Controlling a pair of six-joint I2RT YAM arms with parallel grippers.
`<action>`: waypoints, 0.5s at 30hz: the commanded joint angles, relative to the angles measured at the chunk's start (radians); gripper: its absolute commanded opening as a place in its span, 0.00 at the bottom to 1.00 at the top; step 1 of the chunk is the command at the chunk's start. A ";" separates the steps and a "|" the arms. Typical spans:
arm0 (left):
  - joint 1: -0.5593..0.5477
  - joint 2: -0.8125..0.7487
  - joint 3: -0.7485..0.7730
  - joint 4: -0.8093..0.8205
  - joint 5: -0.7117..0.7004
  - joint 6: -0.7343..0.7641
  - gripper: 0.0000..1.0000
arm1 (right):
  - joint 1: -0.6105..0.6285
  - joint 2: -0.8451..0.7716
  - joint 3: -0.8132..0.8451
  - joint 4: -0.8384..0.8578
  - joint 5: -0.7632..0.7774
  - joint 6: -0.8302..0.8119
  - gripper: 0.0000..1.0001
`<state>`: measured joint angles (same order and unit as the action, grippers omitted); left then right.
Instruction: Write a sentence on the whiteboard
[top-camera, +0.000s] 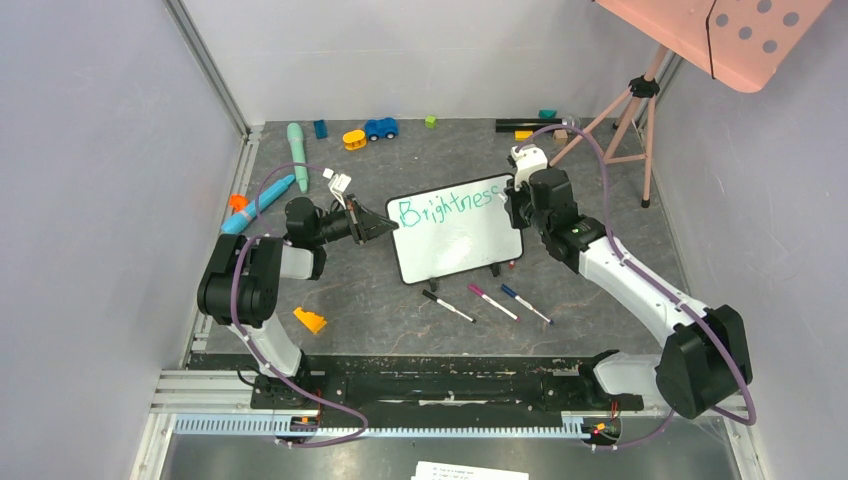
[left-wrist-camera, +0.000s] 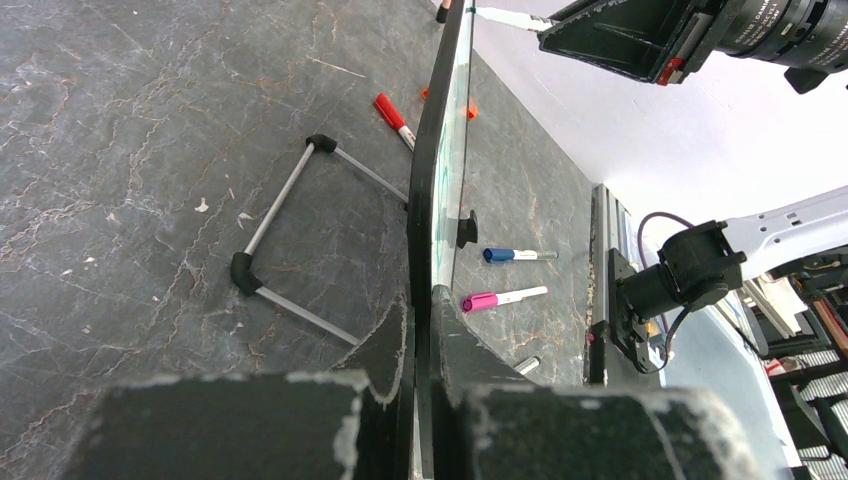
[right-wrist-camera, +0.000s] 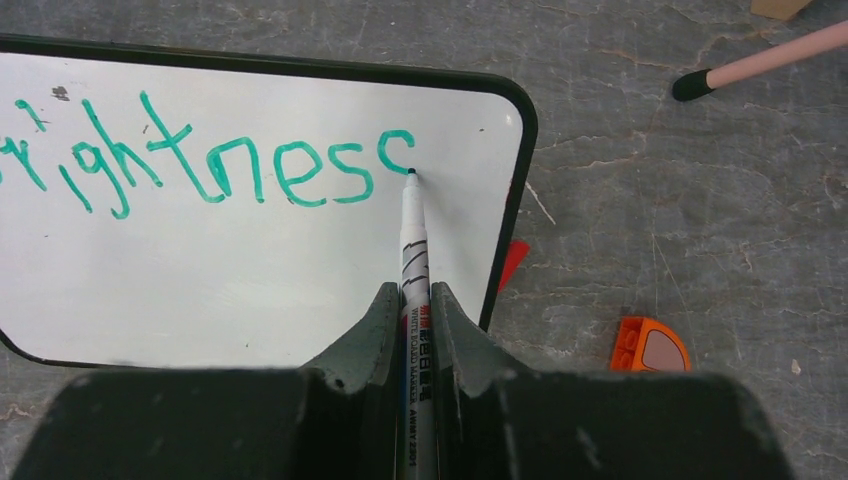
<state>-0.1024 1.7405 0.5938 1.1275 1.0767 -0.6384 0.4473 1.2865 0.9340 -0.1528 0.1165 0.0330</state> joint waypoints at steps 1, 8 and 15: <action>-0.008 -0.024 0.008 0.008 0.022 0.096 0.02 | -0.004 -0.026 -0.010 0.004 0.049 -0.004 0.00; -0.009 -0.024 0.009 0.008 0.022 0.096 0.02 | -0.004 -0.039 -0.040 -0.003 0.017 -0.010 0.00; -0.007 -0.024 0.010 0.007 0.022 0.097 0.02 | -0.005 -0.049 -0.050 -0.002 -0.052 -0.015 0.00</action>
<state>-0.1024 1.7401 0.5938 1.1275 1.0771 -0.6380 0.4473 1.2594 0.8886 -0.1658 0.1135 0.0322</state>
